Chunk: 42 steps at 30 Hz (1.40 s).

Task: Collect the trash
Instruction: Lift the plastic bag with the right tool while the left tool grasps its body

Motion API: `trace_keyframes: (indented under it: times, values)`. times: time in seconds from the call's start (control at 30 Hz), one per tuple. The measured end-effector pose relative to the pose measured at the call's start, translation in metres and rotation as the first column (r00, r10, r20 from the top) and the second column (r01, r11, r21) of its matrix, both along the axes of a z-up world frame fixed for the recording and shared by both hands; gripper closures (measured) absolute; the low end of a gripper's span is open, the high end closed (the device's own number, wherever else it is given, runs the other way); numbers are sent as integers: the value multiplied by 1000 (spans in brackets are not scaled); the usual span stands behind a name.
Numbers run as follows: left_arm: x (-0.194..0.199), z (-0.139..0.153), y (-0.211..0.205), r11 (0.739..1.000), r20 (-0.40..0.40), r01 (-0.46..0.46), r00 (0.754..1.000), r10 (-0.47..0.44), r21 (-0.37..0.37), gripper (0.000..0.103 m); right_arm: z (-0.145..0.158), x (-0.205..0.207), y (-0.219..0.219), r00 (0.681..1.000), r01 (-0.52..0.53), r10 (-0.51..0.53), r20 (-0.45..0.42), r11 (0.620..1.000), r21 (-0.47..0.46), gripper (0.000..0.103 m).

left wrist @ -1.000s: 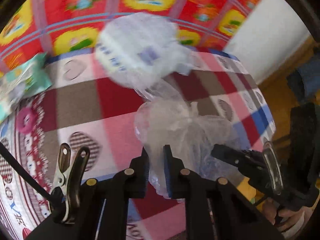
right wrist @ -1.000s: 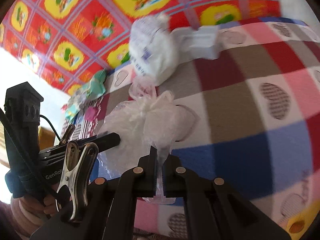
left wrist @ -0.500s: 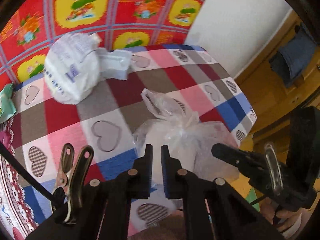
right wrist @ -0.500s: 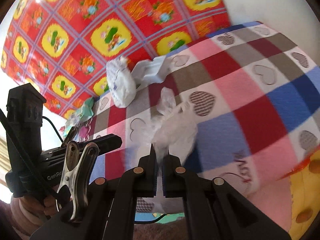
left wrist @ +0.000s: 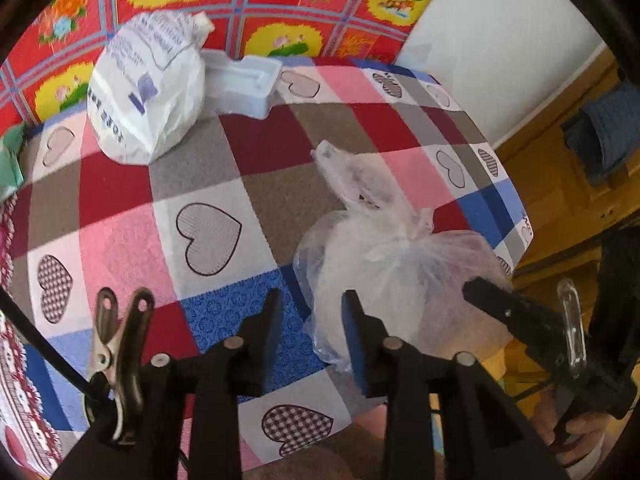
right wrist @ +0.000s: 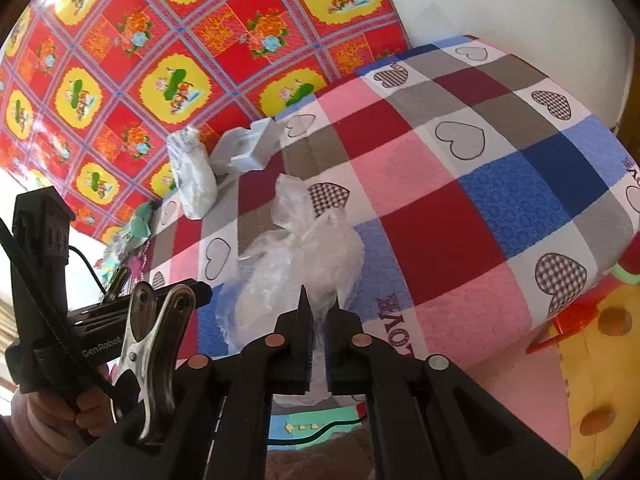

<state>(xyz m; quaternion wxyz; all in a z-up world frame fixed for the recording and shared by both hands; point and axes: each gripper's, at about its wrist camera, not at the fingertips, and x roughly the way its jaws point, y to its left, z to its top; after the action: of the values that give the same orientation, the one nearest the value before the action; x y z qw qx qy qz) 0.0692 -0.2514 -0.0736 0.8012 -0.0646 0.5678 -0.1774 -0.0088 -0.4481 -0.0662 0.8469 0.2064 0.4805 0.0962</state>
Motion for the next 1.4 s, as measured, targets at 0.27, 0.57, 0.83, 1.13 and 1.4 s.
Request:
trace_keyframes:
  times: [0.27, 0.57, 0.83, 1.13, 1.4]
  values:
    - [10, -25, -7, 999, -68, 32, 997, -35, -39, 59, -18, 11, -1, 997, 36, -38, -63, 999, -32, 69]
    - [13, -34, -14, 998, -91, 46, 995, -49, -39, 55, -42, 20, 4, 992, 31, -35, -124, 999, -40, 69]
    - [14, -33, -28, 997, -32, 64, 997, -66, -46, 56, -42, 25, 14, 995, -8, 7, -101, 1000, -9, 69]
    - [10, -21, -30, 995, -11, 85, 996, -86, -60, 84, -40, 21, 25, 994, -81, 81, -77, 997, 6, 96]
    - [-2, 6, -54, 991, 43, 124, 992, -122, -45, 89, -25, 8, 6, 998, -55, 57, -36, 997, 49, 97]
